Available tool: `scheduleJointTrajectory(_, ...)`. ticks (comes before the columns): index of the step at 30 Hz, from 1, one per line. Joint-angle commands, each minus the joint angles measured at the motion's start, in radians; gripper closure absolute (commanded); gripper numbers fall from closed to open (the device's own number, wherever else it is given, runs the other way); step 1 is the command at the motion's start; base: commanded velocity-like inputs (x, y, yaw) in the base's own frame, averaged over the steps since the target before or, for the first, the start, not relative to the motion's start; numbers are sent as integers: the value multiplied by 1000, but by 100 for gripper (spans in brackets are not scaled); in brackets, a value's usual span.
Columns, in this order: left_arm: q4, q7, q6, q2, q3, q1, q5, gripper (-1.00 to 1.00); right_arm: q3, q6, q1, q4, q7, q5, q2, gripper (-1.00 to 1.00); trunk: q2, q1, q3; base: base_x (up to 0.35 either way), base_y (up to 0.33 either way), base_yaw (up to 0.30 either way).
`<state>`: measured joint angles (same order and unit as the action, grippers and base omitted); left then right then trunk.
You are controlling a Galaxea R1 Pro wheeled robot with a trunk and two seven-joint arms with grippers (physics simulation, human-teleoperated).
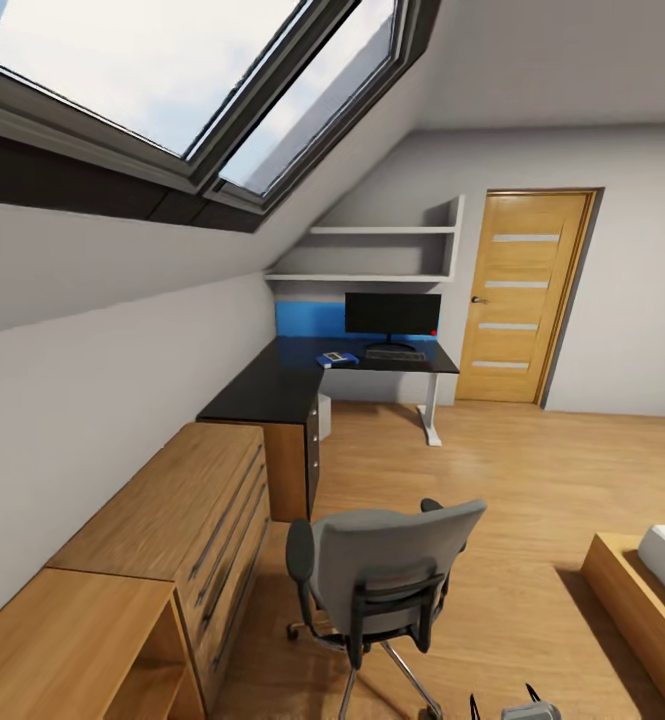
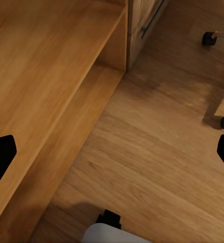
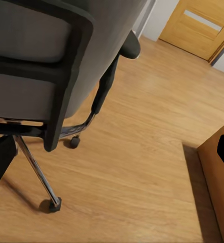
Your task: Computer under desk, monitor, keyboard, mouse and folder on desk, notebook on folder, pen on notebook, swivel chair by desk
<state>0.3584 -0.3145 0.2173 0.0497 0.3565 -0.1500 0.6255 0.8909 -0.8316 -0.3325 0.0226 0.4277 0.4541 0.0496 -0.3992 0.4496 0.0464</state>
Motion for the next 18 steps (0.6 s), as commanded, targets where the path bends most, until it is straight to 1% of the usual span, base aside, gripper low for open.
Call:
scheduleJointTrajectory(1, 1, -6, 3, 1, 9, 0, 8, -100, 9, -2, 0, 2, 5, 3, -1, -100, -1, 0, -1, -9, 12, 0)
scheduleJointTrajectory(18, 0, -6, 4, 1, 9, 0, 8, -100, 8, -2, 0, 2, 5, 3, -1, -100, -1, 0, -25, -2, 2, 0)
